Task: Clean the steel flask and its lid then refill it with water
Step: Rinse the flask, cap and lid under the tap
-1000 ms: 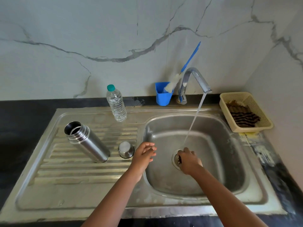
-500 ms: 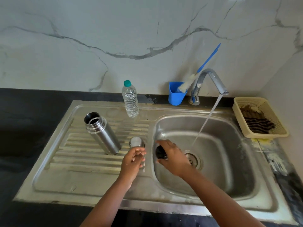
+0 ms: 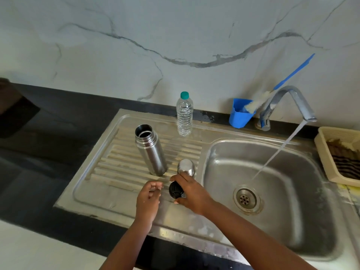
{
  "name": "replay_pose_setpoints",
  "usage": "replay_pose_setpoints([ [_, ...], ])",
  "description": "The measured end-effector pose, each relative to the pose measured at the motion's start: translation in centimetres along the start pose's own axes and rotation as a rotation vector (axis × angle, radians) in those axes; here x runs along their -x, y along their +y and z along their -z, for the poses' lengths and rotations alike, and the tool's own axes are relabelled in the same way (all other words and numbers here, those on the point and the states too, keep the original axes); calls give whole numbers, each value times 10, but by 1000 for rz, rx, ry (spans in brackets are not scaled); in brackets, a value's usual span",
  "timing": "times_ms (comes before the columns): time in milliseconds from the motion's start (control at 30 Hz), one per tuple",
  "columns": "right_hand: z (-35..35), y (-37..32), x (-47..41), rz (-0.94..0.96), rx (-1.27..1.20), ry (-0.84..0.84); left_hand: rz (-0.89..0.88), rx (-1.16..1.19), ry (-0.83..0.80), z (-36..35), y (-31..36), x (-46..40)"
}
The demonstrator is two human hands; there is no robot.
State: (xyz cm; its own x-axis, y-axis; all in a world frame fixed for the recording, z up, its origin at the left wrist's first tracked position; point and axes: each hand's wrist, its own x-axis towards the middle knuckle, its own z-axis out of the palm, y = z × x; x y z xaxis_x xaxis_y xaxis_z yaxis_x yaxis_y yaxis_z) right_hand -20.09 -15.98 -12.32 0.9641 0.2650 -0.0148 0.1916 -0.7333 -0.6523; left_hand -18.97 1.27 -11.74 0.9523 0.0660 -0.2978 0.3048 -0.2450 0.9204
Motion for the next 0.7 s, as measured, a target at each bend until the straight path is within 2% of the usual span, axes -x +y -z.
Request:
replay_pose_setpoints([
  [100,7,-2,-2,-28,-53,49,-53,-25,-13,1,-2,1],
  [200,22,-3,-9,-65,-114,349,-127,-42,-57,-3,7,3],
  [267,36,1,-17,-100,-61,459,-192,-51,-102,-7,18,0],
  [300,43,3,-21,-136,-27,432,-212,-58,-134,-10,25,-3],
  [367,54,8,-27,-230,38,238,-219,-98,-202,-19,37,-12],
  [467,59,18,-33,-300,149,-5,-140,-172,-327,-34,51,-25],
  [533,53,24,-36,-287,150,-31,-100,-201,-373,-44,57,-31],
  [700,50,34,-31,-276,59,94,-152,-243,-357,-62,72,-32],
])
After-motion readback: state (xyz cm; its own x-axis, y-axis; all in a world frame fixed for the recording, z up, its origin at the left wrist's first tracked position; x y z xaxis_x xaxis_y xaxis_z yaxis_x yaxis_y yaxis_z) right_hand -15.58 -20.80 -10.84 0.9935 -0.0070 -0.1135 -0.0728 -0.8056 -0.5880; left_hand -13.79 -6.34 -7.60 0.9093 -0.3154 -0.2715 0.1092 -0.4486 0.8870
